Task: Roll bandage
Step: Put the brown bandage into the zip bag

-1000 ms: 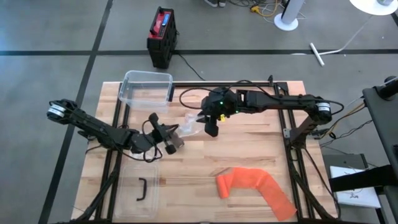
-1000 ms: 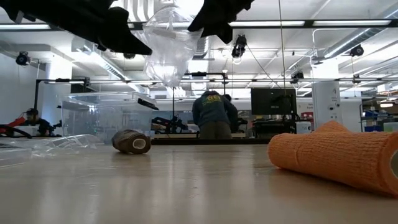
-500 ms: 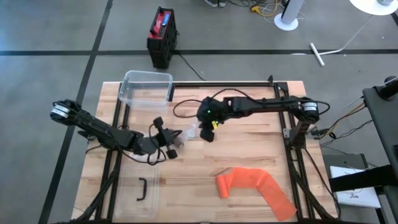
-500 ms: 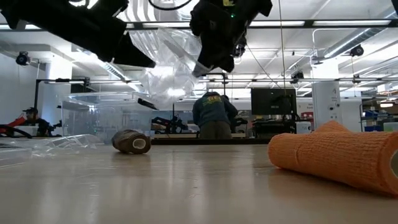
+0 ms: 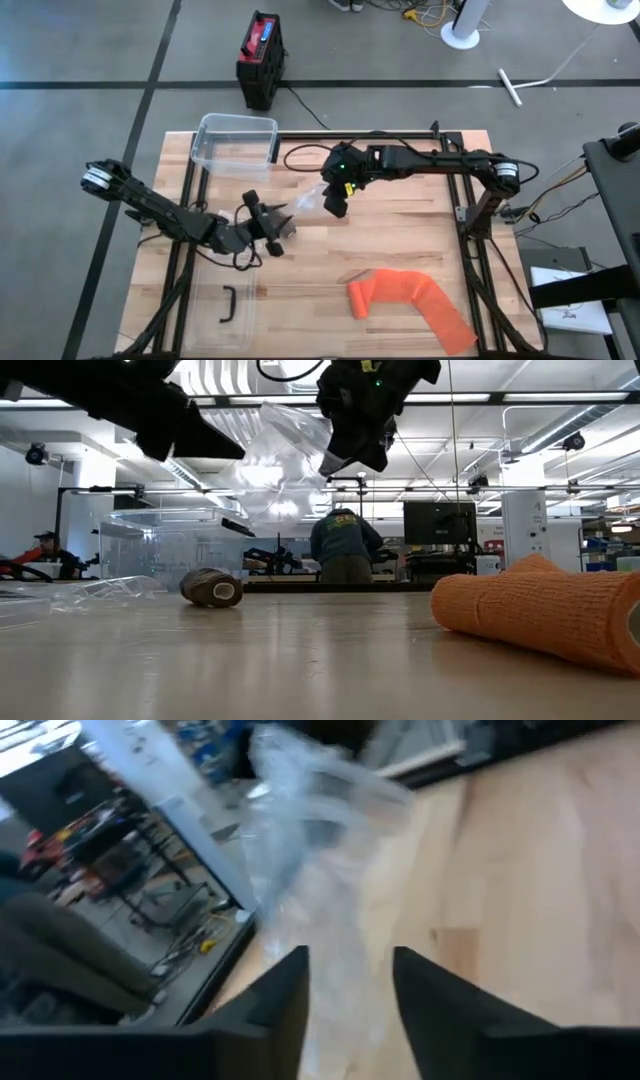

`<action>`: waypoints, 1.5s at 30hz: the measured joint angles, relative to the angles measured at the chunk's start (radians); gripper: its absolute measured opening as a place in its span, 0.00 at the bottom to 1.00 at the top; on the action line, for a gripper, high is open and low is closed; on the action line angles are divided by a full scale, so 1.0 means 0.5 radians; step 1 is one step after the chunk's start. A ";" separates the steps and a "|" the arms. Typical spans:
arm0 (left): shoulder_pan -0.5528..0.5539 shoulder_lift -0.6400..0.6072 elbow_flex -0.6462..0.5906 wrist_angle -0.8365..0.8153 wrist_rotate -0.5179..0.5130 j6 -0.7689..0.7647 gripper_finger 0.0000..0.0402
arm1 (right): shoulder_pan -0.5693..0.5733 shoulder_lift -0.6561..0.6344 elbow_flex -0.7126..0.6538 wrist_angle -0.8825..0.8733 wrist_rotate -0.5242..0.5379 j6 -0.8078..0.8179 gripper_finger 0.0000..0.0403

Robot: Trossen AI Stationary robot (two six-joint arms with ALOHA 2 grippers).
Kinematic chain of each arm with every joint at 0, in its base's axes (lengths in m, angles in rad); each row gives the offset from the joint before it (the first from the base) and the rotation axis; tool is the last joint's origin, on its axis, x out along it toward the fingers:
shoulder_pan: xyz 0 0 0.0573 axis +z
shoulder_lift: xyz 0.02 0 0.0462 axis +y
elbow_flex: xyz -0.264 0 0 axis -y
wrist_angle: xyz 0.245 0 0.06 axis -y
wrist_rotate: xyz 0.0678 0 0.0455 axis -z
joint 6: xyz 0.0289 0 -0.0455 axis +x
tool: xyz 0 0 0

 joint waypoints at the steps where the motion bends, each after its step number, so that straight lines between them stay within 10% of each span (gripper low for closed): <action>1: 0.019 0.008 0.000 0.031 -0.018 -0.027 0.38 | 0.003 0.000 0.000 0.003 -0.002 -0.001 0.00; 7: 0.168 0.091 0.001 0.096 0.005 -0.096 0.59 | 0.020 0.000 0.000 0.004 -0.016 -0.031 0.00; 12: 0.255 0.167 0.001 0.429 0.414 -0.082 0.66 | 0.021 0.000 0.000 0.003 -0.016 -0.108 0.00; 16: 0.303 0.247 0.005 0.613 0.485 -0.067 0.54 | 0.031 0.008 -0.001 -0.001 -0.008 -0.169 0.01; 23: 0.313 0.261 0.040 0.600 0.469 -0.084 0.04 | 0.084 -0.056 0.016 -0.004 -0.001 -0.254 0.13; 30: 0.315 0.109 0.037 0.422 0.249 -0.230 0.01 | 0.188 -0.257 0.066 -0.051 0.066 -0.332 0.41; 35: 0.333 0.027 0.034 0.288 0.133 -0.420 0.01 | 0.396 -0.354 0.069 0.028 0.674 -0.661 0.53; 45: 0.383 0.008 0.047 0.246 0.330 -0.670 0.00 | 0.635 0.006 0.066 0.615 1.086 -1.075 0.48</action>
